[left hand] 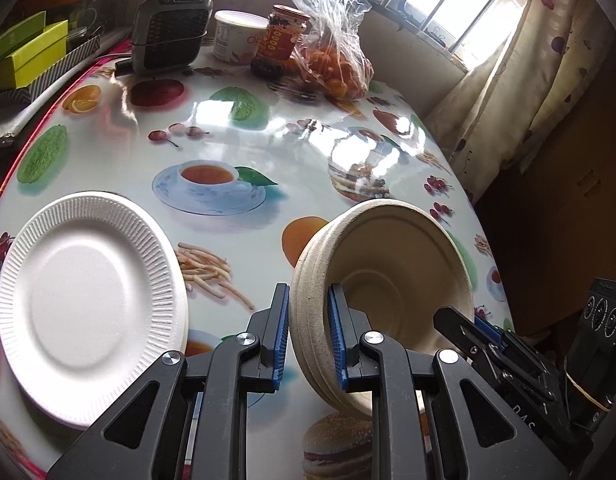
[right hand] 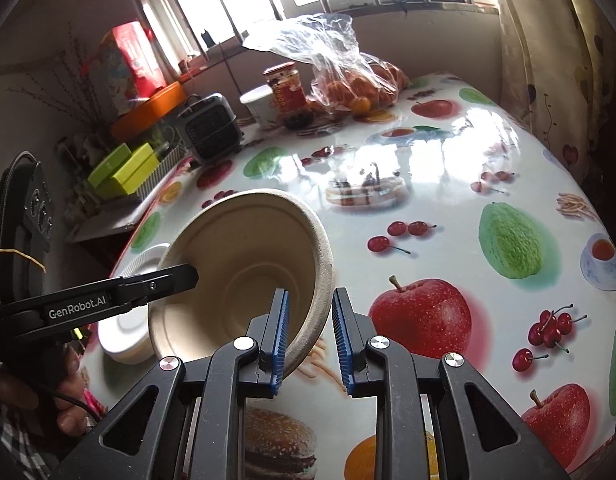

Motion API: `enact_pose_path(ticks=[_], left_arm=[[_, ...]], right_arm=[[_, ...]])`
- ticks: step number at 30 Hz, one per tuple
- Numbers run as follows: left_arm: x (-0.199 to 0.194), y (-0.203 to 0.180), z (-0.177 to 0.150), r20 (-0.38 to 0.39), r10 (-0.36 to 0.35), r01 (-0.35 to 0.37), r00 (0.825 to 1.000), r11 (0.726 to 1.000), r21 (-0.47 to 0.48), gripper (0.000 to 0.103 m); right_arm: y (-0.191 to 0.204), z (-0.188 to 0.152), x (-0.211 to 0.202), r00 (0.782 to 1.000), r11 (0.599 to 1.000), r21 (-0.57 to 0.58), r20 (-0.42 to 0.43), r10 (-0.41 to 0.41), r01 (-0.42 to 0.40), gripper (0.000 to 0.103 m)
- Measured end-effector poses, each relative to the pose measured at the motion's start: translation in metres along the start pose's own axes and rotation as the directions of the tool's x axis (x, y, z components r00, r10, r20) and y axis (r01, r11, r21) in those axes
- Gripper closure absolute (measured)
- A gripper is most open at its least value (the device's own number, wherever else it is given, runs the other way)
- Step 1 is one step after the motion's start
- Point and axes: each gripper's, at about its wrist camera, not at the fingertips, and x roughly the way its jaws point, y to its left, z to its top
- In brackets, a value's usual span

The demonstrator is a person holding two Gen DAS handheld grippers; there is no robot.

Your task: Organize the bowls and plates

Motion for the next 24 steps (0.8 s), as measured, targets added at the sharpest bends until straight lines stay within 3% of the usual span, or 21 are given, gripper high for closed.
enact_pose_path(ticks=[24], left_arm=[[-0.05, 0.079, 0.0, 0.078, 0.127, -0.116, 0.989, 0.984, -0.135, 0.083]], right_arm=[[0.087, 0.018, 0.044, 0.991, 0.979, -0.157, -0.07, 0.118, -0.128, 0.082]])
